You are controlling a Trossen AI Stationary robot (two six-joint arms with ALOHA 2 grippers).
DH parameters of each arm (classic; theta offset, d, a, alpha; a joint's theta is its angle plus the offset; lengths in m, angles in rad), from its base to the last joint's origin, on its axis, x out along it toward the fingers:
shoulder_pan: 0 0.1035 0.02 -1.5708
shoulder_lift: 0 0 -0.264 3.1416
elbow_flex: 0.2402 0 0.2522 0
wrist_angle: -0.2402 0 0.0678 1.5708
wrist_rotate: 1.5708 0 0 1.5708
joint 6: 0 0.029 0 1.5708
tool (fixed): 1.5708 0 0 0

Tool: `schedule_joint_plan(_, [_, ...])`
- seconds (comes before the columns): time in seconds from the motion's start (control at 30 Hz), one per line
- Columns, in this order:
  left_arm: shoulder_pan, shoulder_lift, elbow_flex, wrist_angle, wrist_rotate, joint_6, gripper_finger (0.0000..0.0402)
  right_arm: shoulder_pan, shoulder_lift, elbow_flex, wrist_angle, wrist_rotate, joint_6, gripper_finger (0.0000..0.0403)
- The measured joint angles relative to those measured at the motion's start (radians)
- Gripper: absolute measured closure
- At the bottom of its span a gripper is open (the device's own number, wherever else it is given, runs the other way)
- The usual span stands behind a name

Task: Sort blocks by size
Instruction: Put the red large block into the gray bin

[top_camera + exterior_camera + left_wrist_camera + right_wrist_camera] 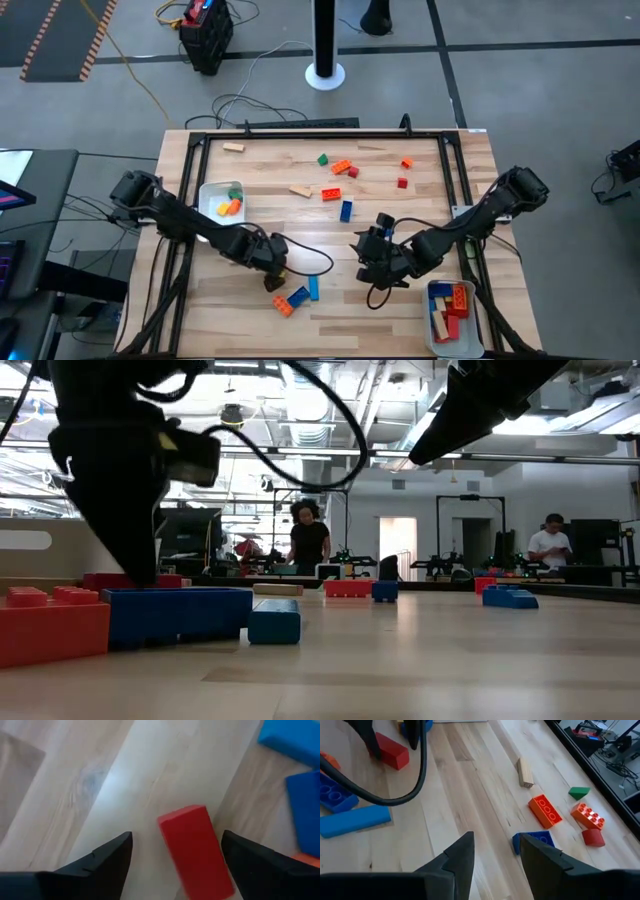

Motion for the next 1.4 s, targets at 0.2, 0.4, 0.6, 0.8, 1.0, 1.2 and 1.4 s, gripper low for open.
schedule_joint_plan(0.2, [0.004, 0.010, 0.000, -0.001, 0.001, 0.016, 0.0109, 0.000, 0.000, 0.000, 0.000, 0.001, 0.000, 0.0222])
schedule_joint_plan(0.4, [0.004, 0.010, 0.000, -0.022, 0.005, 0.115, 0.0184, 0.000, 0.000, 0.000, -0.001, 0.002, 0.000, 0.0222])
schedule_joint_plan(0.6, [0.023, 0.009, -0.001, -0.021, 0.016, 0.184, 0.0279, 0.009, -0.011, 0.000, -0.054, 0.001, -0.006, 0.0222])
schedule_joint_plan(0.8, [0.034, -0.035, -0.001, -0.008, -0.059, 0.249, 0.0279, 0.077, -0.101, 0.001, -0.189, 0.026, 0.047, 0.0222])
schedule_joint_plan(1.0, [0.034, -0.115, -0.001, 0.159, -0.189, 0.451, 0.0279, 0.125, -0.071, 0.001, -0.188, 0.141, 0.045, 0.0222])
schedule_joint_plan(1.2, [0.034, -0.124, -0.001, 0.522, -0.251, 0.734, 0.0276, 0.076, 0.045, 0.001, -0.020, 0.143, -0.012, 0.0222])
schedule_joint_plan(1.4, [0.033, -0.124, -0.001, 0.780, -0.242, 0.954, 0.0274, 0.025, 0.092, 0.000, 0.099, 0.073, -0.107, 0.0221])
